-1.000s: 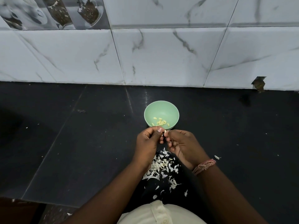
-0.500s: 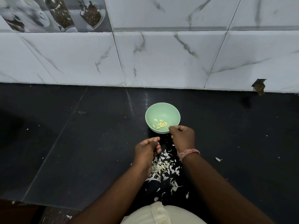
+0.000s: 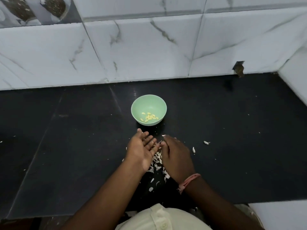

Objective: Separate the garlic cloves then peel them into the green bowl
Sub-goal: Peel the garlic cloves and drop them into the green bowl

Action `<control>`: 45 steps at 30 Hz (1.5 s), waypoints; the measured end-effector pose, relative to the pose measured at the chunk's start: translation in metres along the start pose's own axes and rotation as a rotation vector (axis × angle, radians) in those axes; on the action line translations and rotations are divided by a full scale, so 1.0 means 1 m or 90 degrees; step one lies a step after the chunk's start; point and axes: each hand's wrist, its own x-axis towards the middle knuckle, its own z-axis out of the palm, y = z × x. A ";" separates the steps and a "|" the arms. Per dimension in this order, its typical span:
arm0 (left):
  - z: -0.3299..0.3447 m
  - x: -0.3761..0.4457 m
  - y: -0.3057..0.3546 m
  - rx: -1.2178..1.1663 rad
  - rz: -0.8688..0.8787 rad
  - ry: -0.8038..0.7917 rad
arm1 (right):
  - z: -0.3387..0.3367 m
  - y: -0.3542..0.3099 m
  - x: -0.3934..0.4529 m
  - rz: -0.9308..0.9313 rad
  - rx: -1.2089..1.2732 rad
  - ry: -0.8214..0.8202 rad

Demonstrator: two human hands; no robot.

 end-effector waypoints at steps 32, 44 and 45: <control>-0.003 0.008 -0.079 0.415 0.210 -0.082 | 0.002 0.045 -0.007 0.006 -0.037 0.045; -0.020 0.012 -0.069 0.357 0.193 -0.034 | -0.019 0.052 0.016 0.213 0.208 0.021; -0.020 0.012 -0.068 0.357 0.193 -0.034 | -0.018 0.050 0.019 0.208 0.205 0.011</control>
